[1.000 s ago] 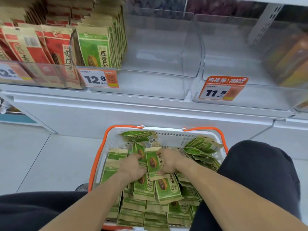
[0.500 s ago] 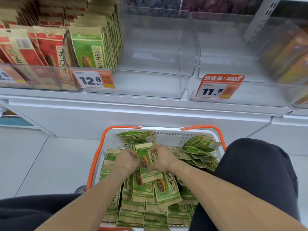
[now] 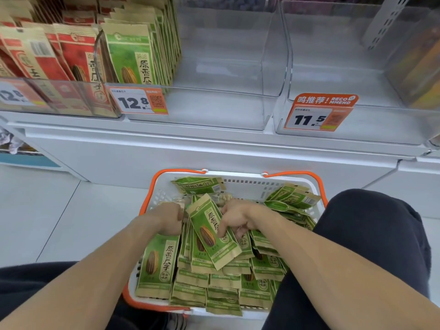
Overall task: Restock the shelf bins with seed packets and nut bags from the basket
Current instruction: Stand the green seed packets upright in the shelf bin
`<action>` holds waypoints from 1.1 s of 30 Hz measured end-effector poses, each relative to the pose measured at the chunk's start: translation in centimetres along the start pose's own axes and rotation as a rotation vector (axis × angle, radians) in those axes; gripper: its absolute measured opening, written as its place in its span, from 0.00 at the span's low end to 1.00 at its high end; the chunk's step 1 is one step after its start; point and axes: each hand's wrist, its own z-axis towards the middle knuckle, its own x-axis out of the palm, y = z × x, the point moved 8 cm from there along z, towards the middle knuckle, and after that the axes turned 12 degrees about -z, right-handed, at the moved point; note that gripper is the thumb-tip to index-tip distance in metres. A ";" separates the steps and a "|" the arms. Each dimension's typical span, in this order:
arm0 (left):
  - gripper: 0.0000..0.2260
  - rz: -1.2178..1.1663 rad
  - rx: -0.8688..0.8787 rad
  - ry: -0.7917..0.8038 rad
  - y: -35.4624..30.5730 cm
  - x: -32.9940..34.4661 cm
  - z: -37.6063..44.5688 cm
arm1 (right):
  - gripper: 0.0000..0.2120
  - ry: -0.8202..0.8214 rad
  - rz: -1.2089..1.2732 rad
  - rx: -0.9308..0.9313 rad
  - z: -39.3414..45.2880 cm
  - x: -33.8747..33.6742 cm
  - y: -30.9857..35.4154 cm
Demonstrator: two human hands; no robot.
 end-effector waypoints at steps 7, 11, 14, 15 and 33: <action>0.06 0.002 -0.038 -0.080 2.7 -1.9 -1.6 | 0.13 0.081 0.083 -0.101 -1.6 1.7 1.3; 0.06 -0.476 -0.009 -0.229 2.6 -5.0 -2.6 | 0.15 -0.013 0.233 -0.205 -1.8 0.8 2.1; 0.04 -0.677 0.018 -0.316 2.1 -7.3 -3.8 | 0.20 -0.255 0.294 -0.345 -2.4 -1.5 3.2; 0.05 -0.743 0.033 -0.333 1.8 -8.0 -4.2 | 0.22 -0.352 0.306 -0.386 -2.9 -2.4 3.6; 0.06 -0.916 0.422 -0.416 -5.3 -19.0 -11.3 | 0.24 -0.572 0.647 -0.866 -12.9 -10.8 7.8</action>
